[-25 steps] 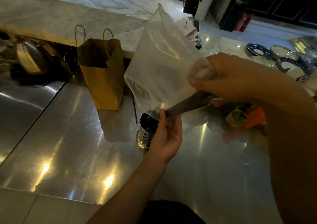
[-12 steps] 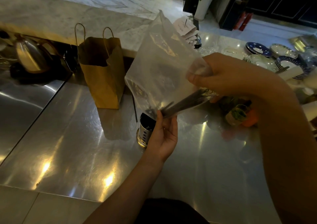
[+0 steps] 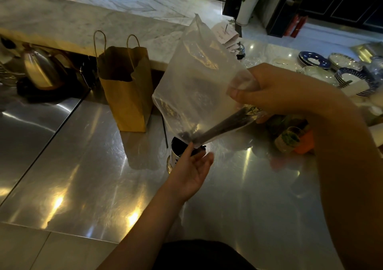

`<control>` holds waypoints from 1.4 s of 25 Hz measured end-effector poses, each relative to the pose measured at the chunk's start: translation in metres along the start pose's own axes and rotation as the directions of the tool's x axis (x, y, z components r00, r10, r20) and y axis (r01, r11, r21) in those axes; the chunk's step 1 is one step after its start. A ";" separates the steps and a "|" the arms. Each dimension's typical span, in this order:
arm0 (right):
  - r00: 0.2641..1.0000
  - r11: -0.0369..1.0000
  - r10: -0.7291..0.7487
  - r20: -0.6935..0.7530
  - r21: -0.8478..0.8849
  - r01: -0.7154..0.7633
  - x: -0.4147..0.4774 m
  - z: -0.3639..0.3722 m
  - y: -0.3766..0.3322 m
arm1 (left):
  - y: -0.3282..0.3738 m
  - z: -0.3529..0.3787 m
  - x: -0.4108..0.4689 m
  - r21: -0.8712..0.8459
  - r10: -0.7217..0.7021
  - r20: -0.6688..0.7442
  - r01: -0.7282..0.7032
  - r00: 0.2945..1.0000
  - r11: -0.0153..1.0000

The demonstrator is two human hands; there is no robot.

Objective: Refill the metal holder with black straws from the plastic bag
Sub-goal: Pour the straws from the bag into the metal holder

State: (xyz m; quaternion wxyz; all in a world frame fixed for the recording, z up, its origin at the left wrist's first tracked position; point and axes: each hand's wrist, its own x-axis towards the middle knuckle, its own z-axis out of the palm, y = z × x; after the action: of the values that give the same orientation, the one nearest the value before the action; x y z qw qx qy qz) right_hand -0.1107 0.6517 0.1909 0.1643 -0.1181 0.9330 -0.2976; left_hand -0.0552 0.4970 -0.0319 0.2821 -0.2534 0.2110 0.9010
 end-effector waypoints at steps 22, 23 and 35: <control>0.999 0.997 0.052 -0.004 0.055 -0.052 0.017 0.002 0.000 | 0.050 -0.024 0.006 0.768 0.597 0.049 -0.412 0.801 0.490; 0.998 0.997 0.055 0.002 0.056 -0.055 0.018 0.002 0.000 | 0.050 -0.024 0.006 0.766 0.598 0.040 -0.409 0.800 0.496; 0.999 0.999 0.033 -0.017 -0.018 -0.033 0.015 -0.007 -0.005 | 0.055 -0.026 0.004 0.634 0.510 0.038 -0.416 0.859 0.653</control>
State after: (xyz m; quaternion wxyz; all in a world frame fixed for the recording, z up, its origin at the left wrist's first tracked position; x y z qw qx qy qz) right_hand -0.1270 0.6467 0.1955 0.1606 -0.1017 0.9389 -0.2871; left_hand -0.0833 0.4434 -0.0414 0.0937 -0.1477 0.5729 0.8008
